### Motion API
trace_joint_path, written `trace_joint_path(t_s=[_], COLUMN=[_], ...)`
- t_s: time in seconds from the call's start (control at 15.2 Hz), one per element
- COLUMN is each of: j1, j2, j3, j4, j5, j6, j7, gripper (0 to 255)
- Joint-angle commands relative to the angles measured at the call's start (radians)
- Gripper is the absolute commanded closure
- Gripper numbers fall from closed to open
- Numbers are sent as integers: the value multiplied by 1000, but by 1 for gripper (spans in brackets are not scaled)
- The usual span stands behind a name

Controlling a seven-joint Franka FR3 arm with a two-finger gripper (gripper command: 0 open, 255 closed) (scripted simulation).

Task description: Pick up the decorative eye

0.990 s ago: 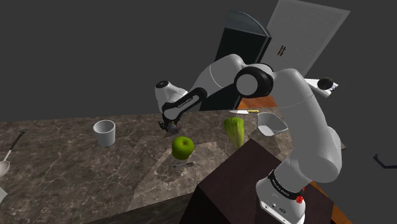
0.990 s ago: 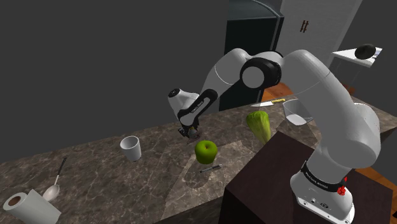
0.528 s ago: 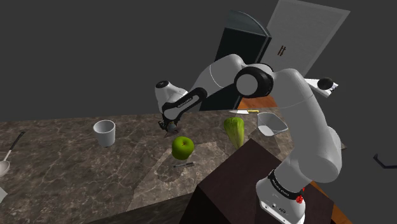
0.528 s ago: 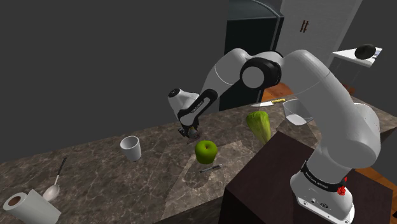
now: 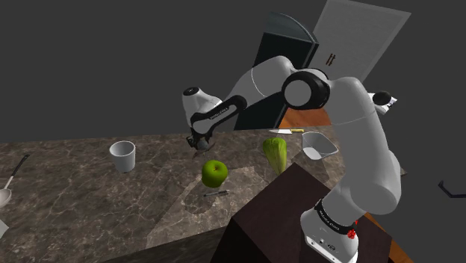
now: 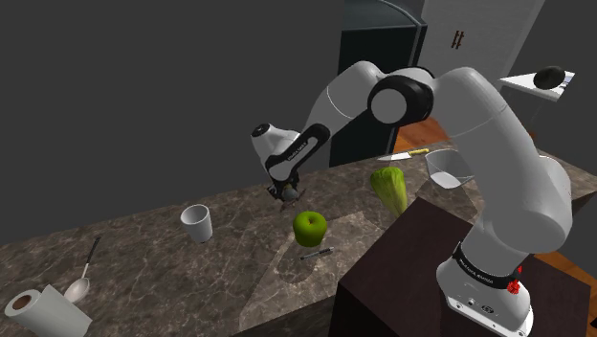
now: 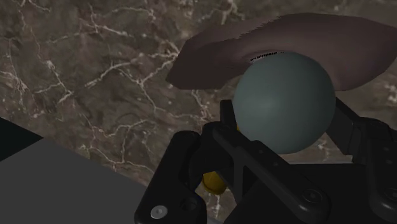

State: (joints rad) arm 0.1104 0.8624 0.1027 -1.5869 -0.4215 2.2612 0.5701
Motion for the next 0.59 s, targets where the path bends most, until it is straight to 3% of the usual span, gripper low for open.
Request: trace_joint_path(t_s=[0.0,0.53], j1=[-2,-9], j2=[-22,-87], j3=[3,13], j4=[-11,-33], j5=[3,15], j6=[-10,-52], j7=[-4,-19], gripper=[255,255])
